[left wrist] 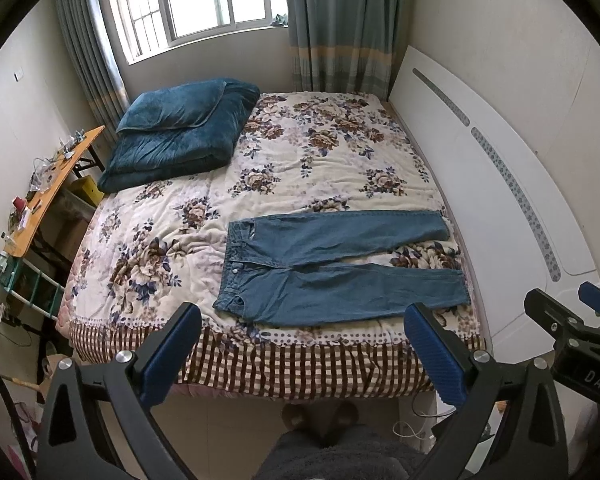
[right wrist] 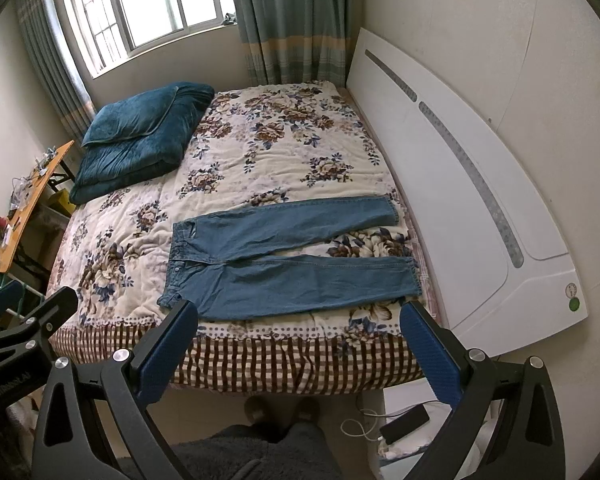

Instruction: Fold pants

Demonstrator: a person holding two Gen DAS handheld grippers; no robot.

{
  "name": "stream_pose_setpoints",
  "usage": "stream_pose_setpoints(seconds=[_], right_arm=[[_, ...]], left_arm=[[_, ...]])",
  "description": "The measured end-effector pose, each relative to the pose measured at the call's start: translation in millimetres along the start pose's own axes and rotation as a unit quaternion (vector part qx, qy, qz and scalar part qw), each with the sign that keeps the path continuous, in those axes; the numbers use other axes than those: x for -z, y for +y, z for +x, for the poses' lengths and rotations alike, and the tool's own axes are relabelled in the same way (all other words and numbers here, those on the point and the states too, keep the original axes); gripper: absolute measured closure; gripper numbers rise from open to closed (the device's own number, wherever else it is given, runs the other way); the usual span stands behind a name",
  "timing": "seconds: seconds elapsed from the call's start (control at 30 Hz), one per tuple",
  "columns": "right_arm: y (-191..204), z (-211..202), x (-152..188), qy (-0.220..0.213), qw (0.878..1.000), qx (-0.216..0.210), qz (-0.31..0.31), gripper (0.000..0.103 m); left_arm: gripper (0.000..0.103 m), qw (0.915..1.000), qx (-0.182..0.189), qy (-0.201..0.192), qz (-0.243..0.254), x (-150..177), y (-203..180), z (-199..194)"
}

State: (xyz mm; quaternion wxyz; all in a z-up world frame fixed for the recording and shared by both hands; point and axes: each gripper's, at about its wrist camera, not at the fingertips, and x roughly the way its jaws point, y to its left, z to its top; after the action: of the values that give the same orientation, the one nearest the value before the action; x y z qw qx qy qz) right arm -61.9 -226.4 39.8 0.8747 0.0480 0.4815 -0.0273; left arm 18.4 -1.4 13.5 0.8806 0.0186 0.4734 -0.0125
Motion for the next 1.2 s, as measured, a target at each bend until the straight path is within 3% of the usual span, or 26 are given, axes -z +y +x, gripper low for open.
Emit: stream_pose_setpoints(seconds=[0.73, 1.2], right_arm=[[-0.3, 0.4, 1.7, -0.002, 1.000, 0.000, 0.002, 0.001], [-3.6, 2.9, 10.1, 0.001, 1.000, -0.001, 0.002, 0.001]], left_arm=[[0.000, 1.0000, 0.003, -0.003, 0.005, -11.8, -6.1, 1.4], [0.000, 1.0000, 0.004, -0.003, 0.004, -1.5, -15.7, 5.0]])
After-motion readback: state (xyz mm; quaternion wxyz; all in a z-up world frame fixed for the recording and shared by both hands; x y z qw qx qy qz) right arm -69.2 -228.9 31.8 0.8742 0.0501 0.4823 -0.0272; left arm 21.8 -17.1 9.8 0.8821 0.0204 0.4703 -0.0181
